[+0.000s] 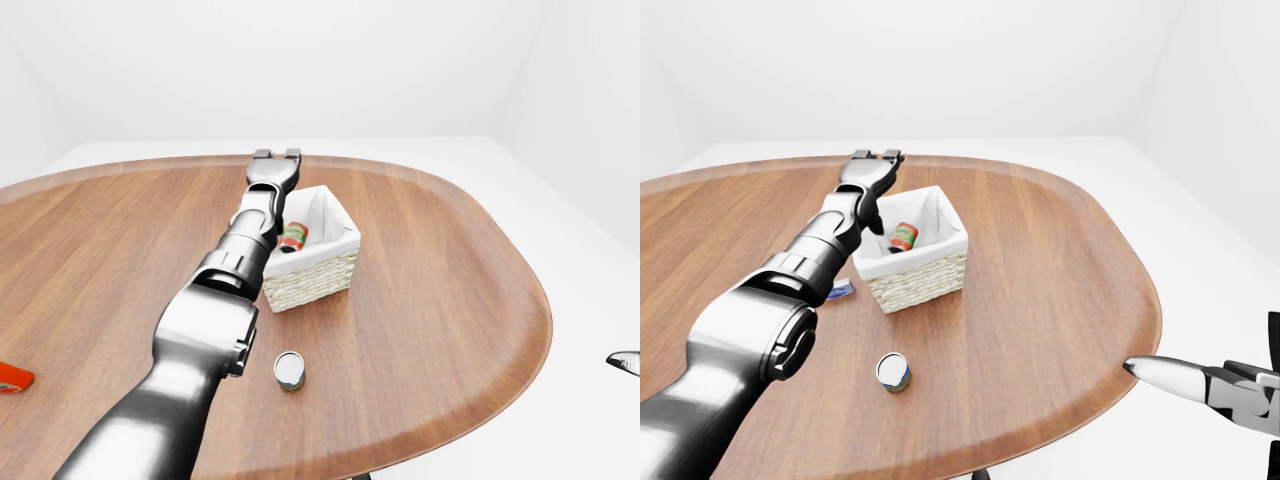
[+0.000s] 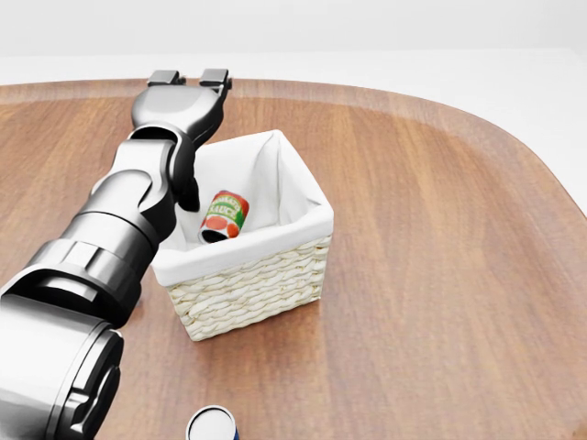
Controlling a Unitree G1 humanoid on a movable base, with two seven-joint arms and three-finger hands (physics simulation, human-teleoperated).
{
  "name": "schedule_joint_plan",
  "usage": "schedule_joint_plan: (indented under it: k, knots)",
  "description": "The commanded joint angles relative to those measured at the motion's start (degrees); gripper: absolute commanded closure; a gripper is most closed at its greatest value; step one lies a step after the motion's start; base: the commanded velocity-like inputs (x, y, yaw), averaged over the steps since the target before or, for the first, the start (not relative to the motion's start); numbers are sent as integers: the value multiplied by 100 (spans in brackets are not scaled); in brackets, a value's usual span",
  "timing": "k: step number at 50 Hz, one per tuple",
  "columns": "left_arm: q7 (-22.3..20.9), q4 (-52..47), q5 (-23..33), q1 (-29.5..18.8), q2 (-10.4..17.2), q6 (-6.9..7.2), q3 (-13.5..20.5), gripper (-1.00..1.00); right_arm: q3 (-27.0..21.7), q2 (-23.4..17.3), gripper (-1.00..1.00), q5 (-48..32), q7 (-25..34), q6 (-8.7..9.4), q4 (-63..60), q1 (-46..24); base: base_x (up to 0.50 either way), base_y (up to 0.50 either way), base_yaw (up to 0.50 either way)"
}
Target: Pick up the tomato sauce, and put it in the basket.
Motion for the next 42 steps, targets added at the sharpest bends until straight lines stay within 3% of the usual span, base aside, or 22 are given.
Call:
schedule_joint_plan:
  k: [1, 42]
  knots:
    - [28, -7, 204, -11, 42, 0, 29, -100, -2, -46, -100, 14, -35, 0, 0, 23, 0, 0, 0]
    - [76, 10, 383, 57, 126, 0, 42, -100, 87, 105, -100, -107, 64, 0, 0, -25, 0, 0, 0]
